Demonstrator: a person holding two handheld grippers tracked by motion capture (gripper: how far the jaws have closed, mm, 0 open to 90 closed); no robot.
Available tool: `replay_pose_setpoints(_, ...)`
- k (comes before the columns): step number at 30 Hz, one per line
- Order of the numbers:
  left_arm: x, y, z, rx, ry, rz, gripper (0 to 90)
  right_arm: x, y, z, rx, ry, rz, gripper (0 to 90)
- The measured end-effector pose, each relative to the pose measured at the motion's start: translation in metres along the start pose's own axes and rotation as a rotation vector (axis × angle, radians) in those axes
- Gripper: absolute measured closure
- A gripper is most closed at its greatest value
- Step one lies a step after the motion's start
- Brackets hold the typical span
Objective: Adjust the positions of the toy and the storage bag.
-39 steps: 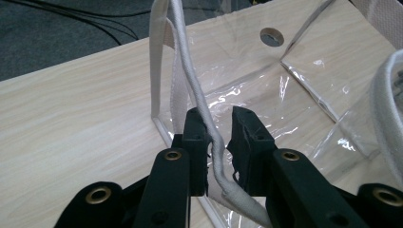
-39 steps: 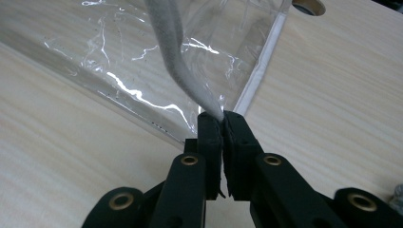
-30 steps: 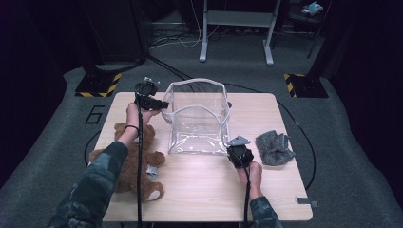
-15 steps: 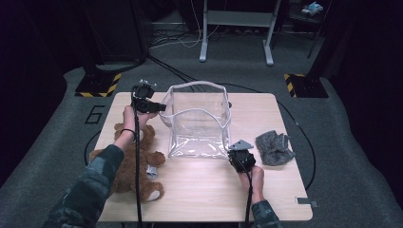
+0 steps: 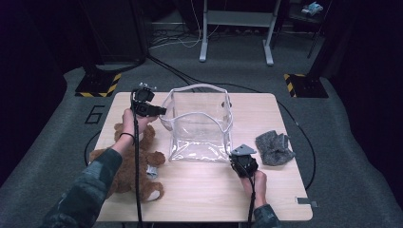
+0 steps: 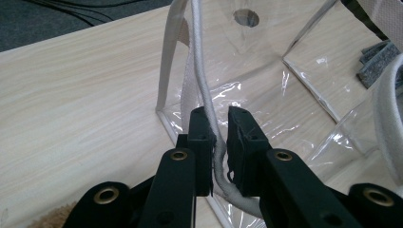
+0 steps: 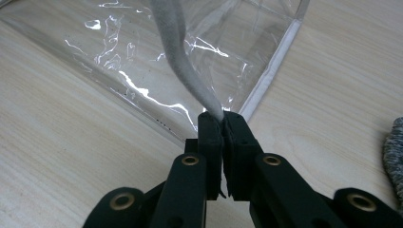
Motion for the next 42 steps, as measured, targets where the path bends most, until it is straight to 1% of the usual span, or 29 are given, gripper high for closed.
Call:
replay_pose_setpoints(3, -0.002, 0.0, 0.0, -0.003, 0.001, -0.01, 78.4, 0.0, 0.0, 0.0, -0.006, 0.0, 0.003, 85.9)
replay_pose_setpoints(4, -0.002, 0.0, 0.0, -0.004, 0.006, -0.011, 75.5, 0.0, 0.0, 0.0, -0.008, -0.003, 0.008, 84.7)
replay_pose_setpoints(5, -0.001, 0.0, 0.0, -0.001, 0.007, -0.001, 68.8, -0.001, -0.001, 0.0, -0.015, 0.0, 0.013, 81.7)
replay_pose_setpoints(6, 0.0, 0.001, 0.0, -0.003, 0.004, 0.005, 60.2, -0.003, -0.001, 0.0, -0.019, 0.001, 0.008, 76.1)
replay_pose_setpoints(7, 0.002, 0.002, 0.0, -0.002, 0.001, 0.013, 53.1, -0.003, -0.001, -0.002, -0.008, -0.014, 0.01, 67.5)
replay_pose_setpoints(9, 0.004, 0.006, 0.0, -0.015, 0.0, 0.032, 40.7, -0.005, 0.001, -0.003, -0.017, -0.041, 0.015, 54.6)
replay_pose_setpoints(10, 0.006, 0.008, -0.001, -0.022, 0.002, 0.046, 36.4, -0.007, 0.003, -0.004, -0.024, -0.048, 0.002, 44.7)
replay_pose_setpoints(11, 0.007, 0.011, -0.001, -0.037, 0.019, 0.045, 31.8, -0.008, 0.007, -0.006, -0.026, -0.06, 0.004, 37.6)
replay_pose_setpoints(12, 0.008, 0.014, -0.001, -0.054, 0.034, 0.045, 27.2, -0.009, 0.01, -0.008, -0.031, -0.074, 0.02, 31.6)
replay_pose_setpoints(14, 0.012, 0.021, -0.002, -0.07, 0.038, 0.049, 20.8, -0.011, 0.016, -0.013, -0.044, -0.097, 0.031, 22.2)
replay_pose_setpoints(16, 0.014, 0.028, -0.003, -0.085, 0.052, 0.053, 15.8, -0.011, 0.021, -0.019, -0.04, -0.12, 0.047, 15.4)
replay_pose_setpoints(18, 0.017, 0.035, -0.006, -0.098, 0.064, 0.056, 13.8, -0.01, 0.025, -0.025, -0.038, -0.124, 0.058, 14.7)
replay_pose_setpoints(19, 0.019, 0.038, -0.007, -0.106, 0.066, 0.066, 12.8, -0.01, 0.026, -0.028, -0.033, -0.118, 0.057, 14.1)
replay_pose_setpoints(20, 0.021, 0.041, -0.009, -0.11, 0.066, 0.079, 10.9, -0.008, 0.027, -0.032, -0.028, -0.127, 0.062, 14.0)
replay_pose_setpoints(22, 0.024, 0.046, -0.013, -0.117, 0.079, 0.087, 9.0, -0.008, 0.028, -0.039, -0.017, -0.122, 0.055, 12.2)
replay_pose_setpoints(23, 0.027, 0.048, -0.017, -0.106, 0.071, 0.094, 7.6, -0.008, 0.028, -0.042, -0.016, -0.123, 0.055, 11.9)
replay_pose_setpoints(25, 0.031, 0.052, -0.024, -0.108, 0.067, 0.103, 5.7, -0.011, 0.029, -0.049, -0.013, -0.114, 0.043, 10.5)
replay_pose_setpoints(27, 0.033, 0.055, -0.032, -0.105, 0.077, 0.108, 4.2, -0.011, 0.029, -0.053, -0.006, -0.14, 0.038, 10.2)
replay_pose_setpoints(28, 0.035, 0.057, -0.035, -0.113, 0.076, 0.116, 3.8, -0.011, 0.03, -0.056, 0.0, -0.122, 0.04, 10.2)
replay_pose_setpoints(29, 0.037, 0.058, -0.038, -0.117, 0.08, 0.123, 3.5, -0.012, 0.029, -0.057, 0.003, -0.118, 0.033, 10.2)
replay_pose_setpoints(30, 0.039, 0.059, -0.042, -0.115, 0.079, 0.124, 2.9, -0.012, 0.029, -0.06, 0.015, -0.12, 0.022, 10.0)
replay_pose_setpoints(31, 0.041, 0.059, -0.046, -0.113, 0.083, 0.123, 2.4, -0.012, 0.029, -0.062, 0.017, -0.109, 0.016, 9.9)
replay_pose_setpoints(32, 0.044, 0.06, -0.05, -0.107, 0.081, 0.123, 2.3, -0.011, 0.028, -0.063, 0.02, -0.123, 0.022, 9.8)
replay_pose_setpoints(34, 0.048, 0.061, -0.057, -0.086, 0.089, 0.126, 1.8, -0.012, 0.027, -0.065, 0.026, -0.108, 0.015, 9.0)
replay_pose_setpoints(35, 0.05, 0.06, -0.06, -0.085, 0.107, 0.121, 1.4, -0.009, 0.026, -0.065, 0.031, -0.118, 0.02, 8.1)
replay_pose_setpoints(36, 0.053, 0.061, -0.063, -0.08, 0.105, 0.124, 0.8, -0.008, 0.025, -0.066, 0.033, -0.113, 0.02, 7.8)
replay_pose_setpoints(38, 0.056, 0.063, -0.067, -0.09, 0.119, 0.127, 0.6, -0.008, 0.024, -0.067, 0.047, -0.088, 0.01, 6.8)
replay_pose_setpoints(41, 0.061, 0.066, -0.074, -0.096, 0.135, 0.14, 0.1, -0.007, 0.021, -0.072, 0.075, -0.09, 0.011, 4.5)
replay_pose_setpoints(42, 0.063, 0.067, -0.077, -0.082, 0.121, 0.143, 0.1, -0.007, 0.02, -0.072, 0.075, -0.101, 0.009, 3.8)
Point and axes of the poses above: each handheld gripper's, and its own axes: y roughly backward along the jaws, z roughly out of its top, x roughly to its left, the point moved 8 cm from there along -y, roughly forward along the jaws, and after that the axes turned 8 degrees about y, right-handed, at the moved point
